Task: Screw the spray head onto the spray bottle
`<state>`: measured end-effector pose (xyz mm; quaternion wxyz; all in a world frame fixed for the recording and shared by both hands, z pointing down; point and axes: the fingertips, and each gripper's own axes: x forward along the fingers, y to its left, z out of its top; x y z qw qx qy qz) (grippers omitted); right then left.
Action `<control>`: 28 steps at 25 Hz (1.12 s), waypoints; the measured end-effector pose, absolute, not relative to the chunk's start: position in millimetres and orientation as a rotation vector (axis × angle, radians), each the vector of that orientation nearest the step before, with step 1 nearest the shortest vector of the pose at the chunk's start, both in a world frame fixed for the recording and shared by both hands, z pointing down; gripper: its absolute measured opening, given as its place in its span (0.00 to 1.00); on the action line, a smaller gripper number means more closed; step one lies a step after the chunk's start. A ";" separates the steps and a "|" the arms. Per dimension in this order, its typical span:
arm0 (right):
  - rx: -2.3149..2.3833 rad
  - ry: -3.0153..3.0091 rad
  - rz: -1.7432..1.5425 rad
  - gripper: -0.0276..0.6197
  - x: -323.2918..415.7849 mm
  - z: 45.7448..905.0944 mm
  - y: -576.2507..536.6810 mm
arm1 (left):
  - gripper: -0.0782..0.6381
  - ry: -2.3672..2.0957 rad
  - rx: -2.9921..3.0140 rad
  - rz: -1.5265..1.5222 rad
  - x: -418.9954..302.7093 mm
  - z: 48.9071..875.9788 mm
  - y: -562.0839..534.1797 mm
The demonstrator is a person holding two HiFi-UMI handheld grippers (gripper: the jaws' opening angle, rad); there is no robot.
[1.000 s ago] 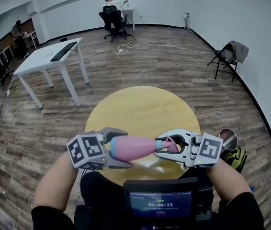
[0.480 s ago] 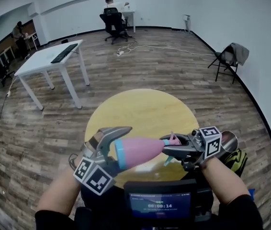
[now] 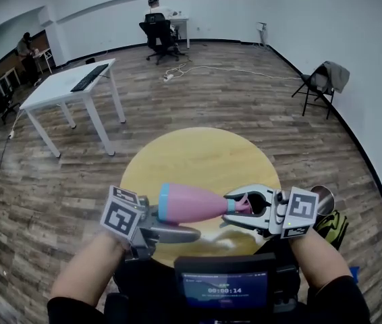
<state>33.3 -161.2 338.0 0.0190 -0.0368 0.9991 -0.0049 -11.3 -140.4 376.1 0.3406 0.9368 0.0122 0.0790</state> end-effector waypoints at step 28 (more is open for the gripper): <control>-0.024 3.255 0.279 0.29 29.8 346.5 -138.6 | 0.86 -0.050 2.354 0.002 -19.7 336.5 -161.0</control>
